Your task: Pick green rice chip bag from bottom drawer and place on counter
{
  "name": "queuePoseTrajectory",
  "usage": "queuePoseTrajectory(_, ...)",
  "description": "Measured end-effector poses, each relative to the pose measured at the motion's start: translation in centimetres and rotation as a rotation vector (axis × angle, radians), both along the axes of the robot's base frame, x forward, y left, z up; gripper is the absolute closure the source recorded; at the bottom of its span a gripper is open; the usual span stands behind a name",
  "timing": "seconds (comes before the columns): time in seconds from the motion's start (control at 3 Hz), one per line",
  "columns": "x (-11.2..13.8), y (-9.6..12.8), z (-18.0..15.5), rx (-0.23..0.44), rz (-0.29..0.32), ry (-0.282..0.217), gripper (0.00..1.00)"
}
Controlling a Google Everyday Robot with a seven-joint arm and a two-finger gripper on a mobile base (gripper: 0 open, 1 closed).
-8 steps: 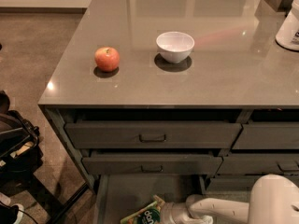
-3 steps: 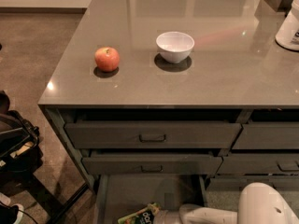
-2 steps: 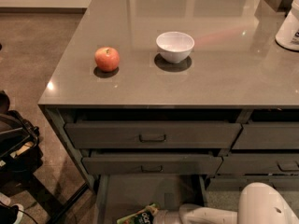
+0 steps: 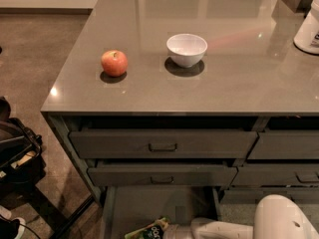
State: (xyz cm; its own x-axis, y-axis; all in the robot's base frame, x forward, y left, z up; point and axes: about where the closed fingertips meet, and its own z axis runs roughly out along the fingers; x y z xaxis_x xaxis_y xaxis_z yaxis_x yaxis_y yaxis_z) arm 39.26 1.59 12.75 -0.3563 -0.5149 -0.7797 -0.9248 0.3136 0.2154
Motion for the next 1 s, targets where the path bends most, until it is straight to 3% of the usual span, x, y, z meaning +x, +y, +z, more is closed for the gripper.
queuePoseTrajectory(0.67,0.0,0.0,0.5,0.0,0.0,0.0,1.0)
queuePoseTrajectory(1.0,-0.2,-1.6,4.2,0.023,-0.011,-0.057,1.0)
